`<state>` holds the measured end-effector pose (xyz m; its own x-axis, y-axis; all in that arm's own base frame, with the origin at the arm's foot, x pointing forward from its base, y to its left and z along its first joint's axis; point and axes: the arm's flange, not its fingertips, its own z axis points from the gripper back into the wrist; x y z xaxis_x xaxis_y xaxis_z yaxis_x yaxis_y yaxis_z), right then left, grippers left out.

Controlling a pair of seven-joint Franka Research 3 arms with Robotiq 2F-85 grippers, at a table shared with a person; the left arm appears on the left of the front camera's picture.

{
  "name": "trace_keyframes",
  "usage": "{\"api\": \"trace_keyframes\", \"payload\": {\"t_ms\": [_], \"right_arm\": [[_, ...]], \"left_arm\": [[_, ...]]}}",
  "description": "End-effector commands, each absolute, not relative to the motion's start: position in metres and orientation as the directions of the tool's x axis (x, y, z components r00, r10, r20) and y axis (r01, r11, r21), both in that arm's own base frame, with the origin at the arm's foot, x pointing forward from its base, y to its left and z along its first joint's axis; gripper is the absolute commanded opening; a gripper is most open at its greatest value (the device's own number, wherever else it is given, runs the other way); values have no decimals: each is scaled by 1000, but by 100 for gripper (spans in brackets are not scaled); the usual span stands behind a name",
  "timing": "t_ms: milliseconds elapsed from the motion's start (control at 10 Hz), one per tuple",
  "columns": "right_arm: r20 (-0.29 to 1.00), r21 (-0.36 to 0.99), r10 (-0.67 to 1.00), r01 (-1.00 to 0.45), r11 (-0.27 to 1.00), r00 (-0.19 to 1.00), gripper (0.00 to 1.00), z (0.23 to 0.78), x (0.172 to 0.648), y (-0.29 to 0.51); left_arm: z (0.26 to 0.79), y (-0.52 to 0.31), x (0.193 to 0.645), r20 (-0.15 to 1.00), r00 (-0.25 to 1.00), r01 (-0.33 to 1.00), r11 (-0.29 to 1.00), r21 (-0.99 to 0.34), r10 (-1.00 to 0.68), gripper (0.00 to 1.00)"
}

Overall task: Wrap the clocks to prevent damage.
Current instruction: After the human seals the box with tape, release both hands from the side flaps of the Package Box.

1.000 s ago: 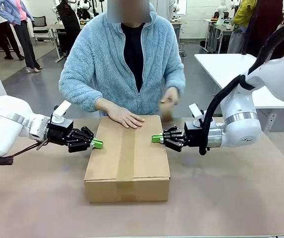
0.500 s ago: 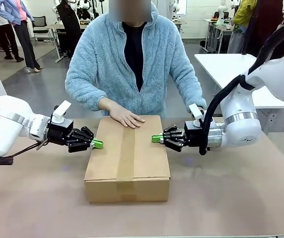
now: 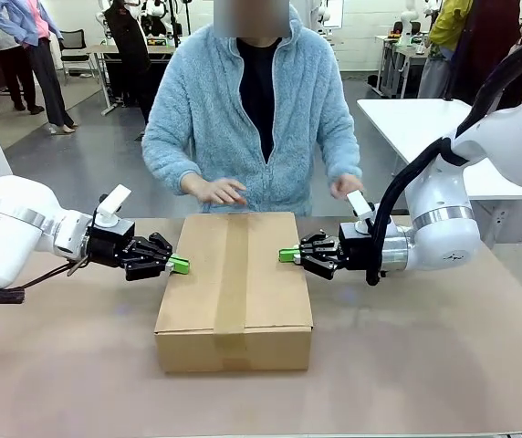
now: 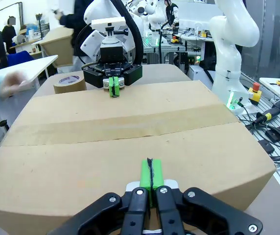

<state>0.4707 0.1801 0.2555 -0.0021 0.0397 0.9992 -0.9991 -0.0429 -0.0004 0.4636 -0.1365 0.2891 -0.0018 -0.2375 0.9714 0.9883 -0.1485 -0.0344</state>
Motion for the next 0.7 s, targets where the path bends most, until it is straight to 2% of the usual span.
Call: {"api": "trace_keyframes", "payload": {"t_ms": [0, 600], "right_arm": [[999, 6, 39, -999, -38, 4, 1, 253, 471, 181], [999, 0, 40, -999, -43, -2, 1, 255, 471, 180]], "left_arm": [[288, -137, 464, 970, -3, 989, -144, -33, -242, 0], [289, -136, 464, 971, -2, 988, -149, -34, -237, 0]]}}
